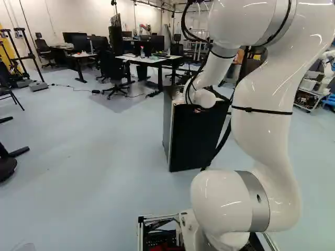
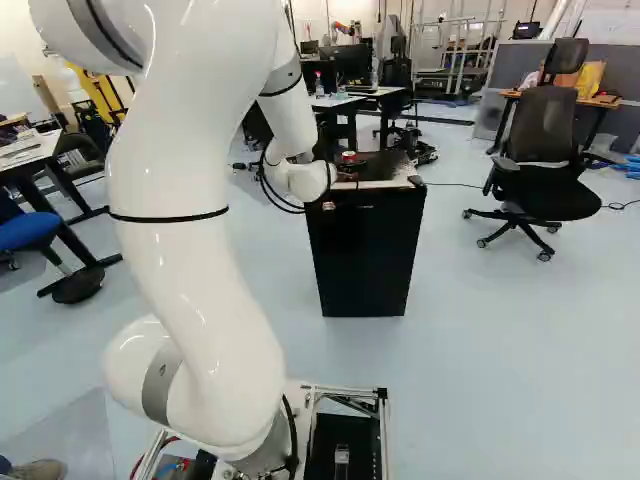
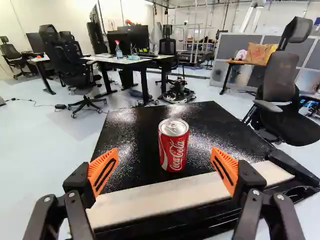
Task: Grab a drink from the fridge
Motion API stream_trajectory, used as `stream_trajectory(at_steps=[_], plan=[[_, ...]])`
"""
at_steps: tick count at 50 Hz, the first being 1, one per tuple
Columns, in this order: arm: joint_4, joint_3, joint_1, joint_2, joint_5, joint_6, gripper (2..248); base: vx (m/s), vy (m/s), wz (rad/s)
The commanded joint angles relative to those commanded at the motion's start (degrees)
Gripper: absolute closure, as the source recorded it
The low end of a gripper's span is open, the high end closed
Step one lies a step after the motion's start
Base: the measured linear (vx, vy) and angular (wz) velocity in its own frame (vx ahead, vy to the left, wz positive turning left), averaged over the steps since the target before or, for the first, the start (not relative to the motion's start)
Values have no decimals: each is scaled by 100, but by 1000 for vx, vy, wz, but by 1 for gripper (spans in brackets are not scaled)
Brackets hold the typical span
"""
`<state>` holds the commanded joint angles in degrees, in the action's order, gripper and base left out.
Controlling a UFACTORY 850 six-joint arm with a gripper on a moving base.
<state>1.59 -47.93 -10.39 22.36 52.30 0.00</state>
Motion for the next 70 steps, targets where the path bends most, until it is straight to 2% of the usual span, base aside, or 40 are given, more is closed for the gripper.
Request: stream_trajectory(at_steps=[25,70], plan=[[0,-420,-71,614,430,0,3,0,0,0],[0,-847,-77,979,537,0,3,0,0,0]])
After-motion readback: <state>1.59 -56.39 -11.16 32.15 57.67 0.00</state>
